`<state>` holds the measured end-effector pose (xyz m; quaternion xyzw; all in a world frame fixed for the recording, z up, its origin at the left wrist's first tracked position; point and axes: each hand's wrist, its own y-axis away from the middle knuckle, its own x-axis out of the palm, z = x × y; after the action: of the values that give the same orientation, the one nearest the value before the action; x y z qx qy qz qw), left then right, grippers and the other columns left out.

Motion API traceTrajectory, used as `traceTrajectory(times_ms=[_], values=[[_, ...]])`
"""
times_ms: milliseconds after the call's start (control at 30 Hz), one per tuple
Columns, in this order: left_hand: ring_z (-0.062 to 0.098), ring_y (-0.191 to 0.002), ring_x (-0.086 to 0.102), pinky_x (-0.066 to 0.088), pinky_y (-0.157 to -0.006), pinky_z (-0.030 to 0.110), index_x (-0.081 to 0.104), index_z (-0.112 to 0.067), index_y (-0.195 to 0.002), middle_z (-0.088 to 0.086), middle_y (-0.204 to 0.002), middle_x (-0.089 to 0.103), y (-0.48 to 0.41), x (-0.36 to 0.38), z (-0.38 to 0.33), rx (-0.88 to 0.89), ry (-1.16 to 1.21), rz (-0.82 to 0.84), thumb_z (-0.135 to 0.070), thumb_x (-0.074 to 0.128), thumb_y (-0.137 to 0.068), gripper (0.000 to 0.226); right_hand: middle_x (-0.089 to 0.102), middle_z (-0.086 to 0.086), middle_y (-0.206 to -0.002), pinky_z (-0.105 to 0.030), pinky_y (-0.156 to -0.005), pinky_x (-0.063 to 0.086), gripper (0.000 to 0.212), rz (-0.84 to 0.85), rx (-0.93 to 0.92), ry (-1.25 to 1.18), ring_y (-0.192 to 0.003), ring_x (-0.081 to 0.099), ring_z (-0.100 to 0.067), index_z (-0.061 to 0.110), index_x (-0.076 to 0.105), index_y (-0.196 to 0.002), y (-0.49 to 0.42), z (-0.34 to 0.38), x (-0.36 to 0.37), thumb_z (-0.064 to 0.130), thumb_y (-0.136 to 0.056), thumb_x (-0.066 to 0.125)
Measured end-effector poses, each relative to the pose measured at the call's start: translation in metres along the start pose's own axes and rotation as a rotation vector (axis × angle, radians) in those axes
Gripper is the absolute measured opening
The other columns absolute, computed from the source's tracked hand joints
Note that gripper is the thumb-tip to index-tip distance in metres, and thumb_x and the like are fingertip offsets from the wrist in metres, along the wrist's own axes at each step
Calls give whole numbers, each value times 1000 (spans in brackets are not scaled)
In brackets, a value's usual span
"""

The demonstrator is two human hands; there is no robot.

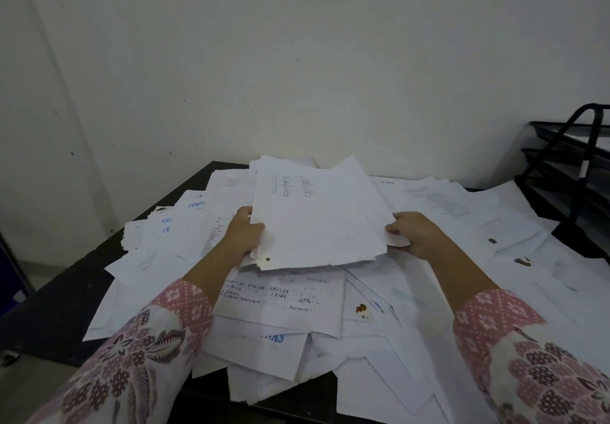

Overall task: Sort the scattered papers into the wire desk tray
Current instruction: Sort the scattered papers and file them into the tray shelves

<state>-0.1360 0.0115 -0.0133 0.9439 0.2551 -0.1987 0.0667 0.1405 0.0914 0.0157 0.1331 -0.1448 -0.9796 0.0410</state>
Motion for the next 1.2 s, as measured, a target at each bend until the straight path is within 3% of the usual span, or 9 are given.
traceTrajectory(times_ms=[100,200,300,400,567,867,967,1100,1200], values=[[24,-109,51,42,-79,28,38,-8,-134,12,-132,49,3,12,-6,20,-41,15,-4,41,-95,40,56,-19,-114,-33,-56,47,21,22,52,3,-101,54,-33,-4,59,-108,2,-3,5,-4,-90,50],[25,-106,51,42,-74,24,38,-6,-133,14,-128,51,7,22,-13,46,-90,34,-3,38,-95,38,56,-15,-82,-29,-53,43,20,49,31,-3,-68,54,-29,4,55,-79,7,-5,13,13,-95,48],[28,-111,52,41,-79,26,39,-4,-132,16,-126,53,9,28,-17,73,-126,45,-4,38,-95,37,60,-11,-80,-26,-53,44,29,95,-61,175,-64,57,-21,3,57,-87,17,-6,19,32,-89,62],[27,-111,53,42,-82,28,42,-6,-130,13,-124,55,10,30,-21,63,-152,37,-8,43,-93,37,60,-16,-103,-28,-61,48,29,107,-113,228,-82,60,-26,-4,55,-111,18,-8,21,9,-87,65],[31,-120,47,42,-101,43,40,-11,-135,13,-131,48,8,31,-26,17,-260,76,-30,57,-86,55,56,-21,-123,-36,-79,48,38,74,-123,156,-95,54,-30,-4,49,-126,19,-6,17,4,-90,58],[31,-119,49,37,-83,30,47,2,-129,6,-116,50,15,28,-46,-166,37,131,-34,61,-90,55,58,-17,-121,-39,-83,47,33,100,-106,-72,-99,56,-30,0,52,-125,21,-10,4,2,-92,55],[29,-103,58,46,-86,34,53,5,-124,10,-111,60,13,25,-42,-177,126,206,-23,69,-85,51,60,-16,-115,-36,-77,50,32,159,-88,-93,-97,58,-30,-1,53,-121,22,-11,0,0,-90,57],[26,-98,57,46,-81,31,54,1,-120,13,-115,61,16,28,-38,-122,24,189,-9,66,-86,37,62,-19,-110,-41,-84,52,20,161,-56,130,-93,61,-32,-1,57,-104,23,-10,-2,0,-84,62],[29,-109,55,46,-88,34,54,-3,-119,13,-119,58,18,31,-36,-52,-103,129,-6,63,-85,35,63,-16,-100,-33,-68,52,7,178,-56,162,-77,61,-24,3,57,-91,25,-8,-2,5,-86,62]])
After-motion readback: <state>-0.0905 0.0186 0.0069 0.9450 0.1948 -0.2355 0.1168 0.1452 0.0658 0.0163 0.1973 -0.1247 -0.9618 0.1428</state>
